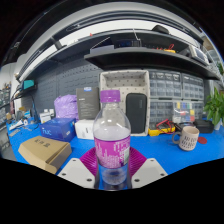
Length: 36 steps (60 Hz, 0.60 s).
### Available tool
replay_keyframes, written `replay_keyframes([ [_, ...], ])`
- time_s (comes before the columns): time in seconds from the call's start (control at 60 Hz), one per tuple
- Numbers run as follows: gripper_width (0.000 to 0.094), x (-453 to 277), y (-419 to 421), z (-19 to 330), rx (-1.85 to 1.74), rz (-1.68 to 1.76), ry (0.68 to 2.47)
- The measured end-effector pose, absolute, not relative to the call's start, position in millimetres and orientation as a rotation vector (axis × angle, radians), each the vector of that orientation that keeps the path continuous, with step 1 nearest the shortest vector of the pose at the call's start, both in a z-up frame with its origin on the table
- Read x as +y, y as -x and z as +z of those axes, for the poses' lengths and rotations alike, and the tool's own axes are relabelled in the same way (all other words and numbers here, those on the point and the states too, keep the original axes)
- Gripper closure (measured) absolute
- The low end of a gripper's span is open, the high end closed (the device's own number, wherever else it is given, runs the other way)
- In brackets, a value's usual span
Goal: Pour water
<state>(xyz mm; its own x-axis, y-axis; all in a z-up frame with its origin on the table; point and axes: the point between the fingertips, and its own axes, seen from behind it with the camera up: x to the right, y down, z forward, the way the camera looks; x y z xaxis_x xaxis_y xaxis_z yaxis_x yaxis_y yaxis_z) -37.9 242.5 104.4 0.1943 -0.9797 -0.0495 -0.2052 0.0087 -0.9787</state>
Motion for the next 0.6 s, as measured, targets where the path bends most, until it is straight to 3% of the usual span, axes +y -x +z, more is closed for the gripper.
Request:
replay_keyframes([
  [0.3, 0.0597, 215, 24, 105, 1.313, -0.727, 1.34],
  [0.6, 0.0597, 110, -33, 124, 1.65, -0.199, 0.778],
])
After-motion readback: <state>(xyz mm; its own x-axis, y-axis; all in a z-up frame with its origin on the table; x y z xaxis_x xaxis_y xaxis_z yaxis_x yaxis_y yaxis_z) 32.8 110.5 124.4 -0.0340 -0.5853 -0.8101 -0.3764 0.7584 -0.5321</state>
